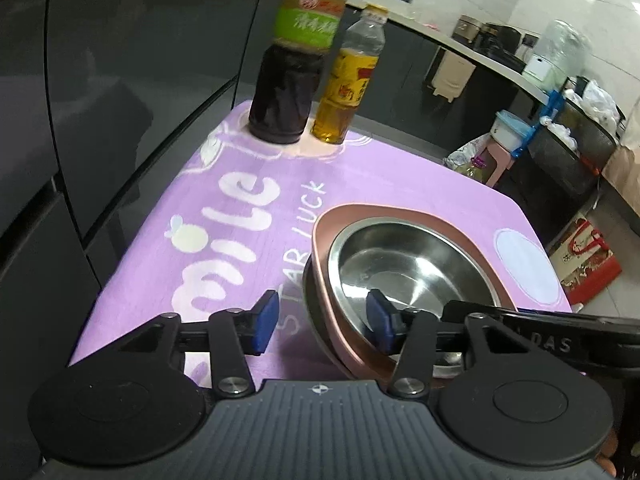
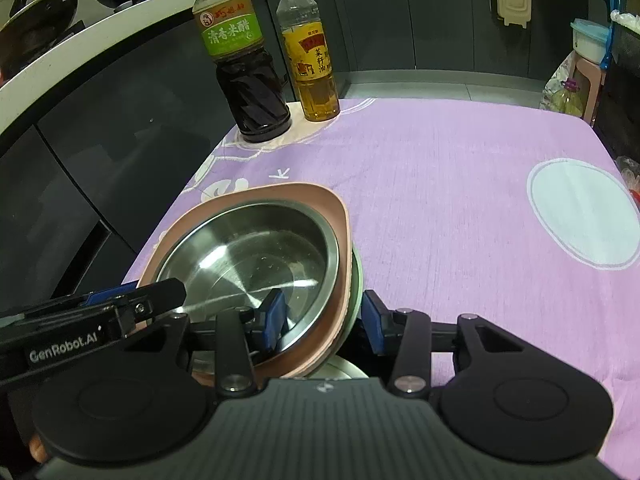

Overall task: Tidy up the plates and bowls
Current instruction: 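Carry the plate stack over and lower it onto the black bowl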

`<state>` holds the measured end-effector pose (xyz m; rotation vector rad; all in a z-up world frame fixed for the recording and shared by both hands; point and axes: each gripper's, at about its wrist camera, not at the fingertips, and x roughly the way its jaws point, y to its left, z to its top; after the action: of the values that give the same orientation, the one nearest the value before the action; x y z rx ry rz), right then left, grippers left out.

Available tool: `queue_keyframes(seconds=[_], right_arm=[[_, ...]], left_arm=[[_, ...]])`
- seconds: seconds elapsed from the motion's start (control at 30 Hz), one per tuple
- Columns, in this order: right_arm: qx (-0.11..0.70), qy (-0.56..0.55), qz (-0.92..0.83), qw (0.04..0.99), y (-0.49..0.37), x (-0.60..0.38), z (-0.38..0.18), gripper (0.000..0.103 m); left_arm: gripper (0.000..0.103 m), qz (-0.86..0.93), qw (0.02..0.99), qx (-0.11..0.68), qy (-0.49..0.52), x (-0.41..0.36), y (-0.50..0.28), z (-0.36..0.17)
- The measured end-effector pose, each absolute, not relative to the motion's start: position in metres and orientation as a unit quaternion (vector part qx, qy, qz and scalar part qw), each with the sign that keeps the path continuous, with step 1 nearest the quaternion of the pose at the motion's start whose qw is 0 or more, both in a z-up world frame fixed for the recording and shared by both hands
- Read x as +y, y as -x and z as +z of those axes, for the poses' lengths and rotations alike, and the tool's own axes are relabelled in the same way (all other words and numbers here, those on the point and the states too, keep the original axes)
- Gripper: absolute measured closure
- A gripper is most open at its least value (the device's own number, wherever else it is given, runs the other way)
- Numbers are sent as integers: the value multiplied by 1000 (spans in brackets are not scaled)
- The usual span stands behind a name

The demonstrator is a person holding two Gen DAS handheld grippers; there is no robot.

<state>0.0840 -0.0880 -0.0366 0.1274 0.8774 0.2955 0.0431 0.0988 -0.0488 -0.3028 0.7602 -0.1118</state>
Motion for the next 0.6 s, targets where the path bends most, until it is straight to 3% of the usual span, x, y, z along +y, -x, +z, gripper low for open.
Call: queue_keyframes(seconds=[0.13,0.27,0.6], right_arm=[[421,-63,145,893,-84,-89,-38,64],[421,-62,139,894,-81,-89,-35,67],[403,-71,136,902,-46,-105,-11,67]], left_arm=[[64,-81,896,397,181,100,-50,-53],[70,-73,908,386,147,91,-39,-44],[70,-94,916,372,119,72,0,-26]])
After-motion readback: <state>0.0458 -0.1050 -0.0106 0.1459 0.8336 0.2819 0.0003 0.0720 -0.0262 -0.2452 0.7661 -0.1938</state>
